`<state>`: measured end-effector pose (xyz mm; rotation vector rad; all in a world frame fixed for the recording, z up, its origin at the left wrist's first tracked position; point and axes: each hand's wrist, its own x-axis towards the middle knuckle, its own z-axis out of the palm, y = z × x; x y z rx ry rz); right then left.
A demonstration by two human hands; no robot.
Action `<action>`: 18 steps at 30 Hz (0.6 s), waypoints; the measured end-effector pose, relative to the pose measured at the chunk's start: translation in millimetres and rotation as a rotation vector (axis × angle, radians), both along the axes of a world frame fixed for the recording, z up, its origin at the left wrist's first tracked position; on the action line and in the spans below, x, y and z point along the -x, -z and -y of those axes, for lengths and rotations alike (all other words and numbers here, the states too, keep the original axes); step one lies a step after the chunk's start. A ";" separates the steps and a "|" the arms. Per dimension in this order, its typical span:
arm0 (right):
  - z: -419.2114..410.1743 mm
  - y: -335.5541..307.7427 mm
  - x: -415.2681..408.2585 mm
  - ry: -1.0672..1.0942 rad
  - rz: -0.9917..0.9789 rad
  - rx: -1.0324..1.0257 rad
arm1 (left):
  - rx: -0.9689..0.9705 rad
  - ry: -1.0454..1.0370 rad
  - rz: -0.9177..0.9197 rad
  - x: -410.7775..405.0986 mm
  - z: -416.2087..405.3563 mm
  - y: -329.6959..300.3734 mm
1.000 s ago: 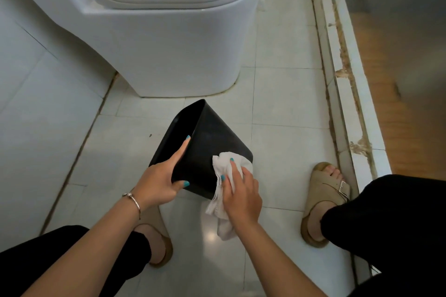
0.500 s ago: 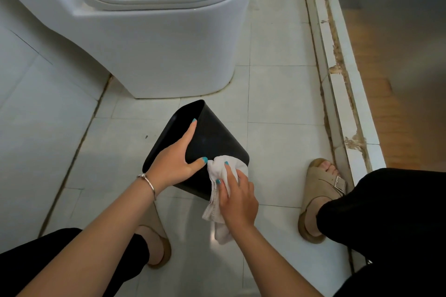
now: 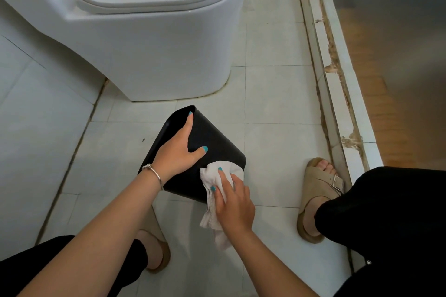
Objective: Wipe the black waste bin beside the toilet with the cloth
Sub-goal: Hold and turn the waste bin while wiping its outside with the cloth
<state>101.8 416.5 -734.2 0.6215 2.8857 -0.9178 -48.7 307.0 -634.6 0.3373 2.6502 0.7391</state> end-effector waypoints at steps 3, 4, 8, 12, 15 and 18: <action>0.4 2.7 -3.9 -0.032 0.002 0.005 | -0.007 -0.043 0.017 9.2 -6.2 5.2; 0.3 3.3 -4.6 -0.045 0.006 0.009 | -0.010 -0.061 0.023 13.6 -7.5 6.7; -6.0 5.0 -5.8 -0.080 0.001 0.011 | 0.012 -0.060 0.016 34.6 -11.7 14.5; -12.6 10.4 -8.2 -0.107 0.028 0.015 | 0.002 -0.075 0.059 52.4 -11.9 19.8; -13.6 15.2 -13.0 -0.121 0.044 0.017 | 0.007 -0.092 0.074 57.5 -9.2 20.6; -12.2 17.8 -15.9 -0.122 0.051 0.043 | -0.002 -0.081 0.062 59.1 -5.4 22.7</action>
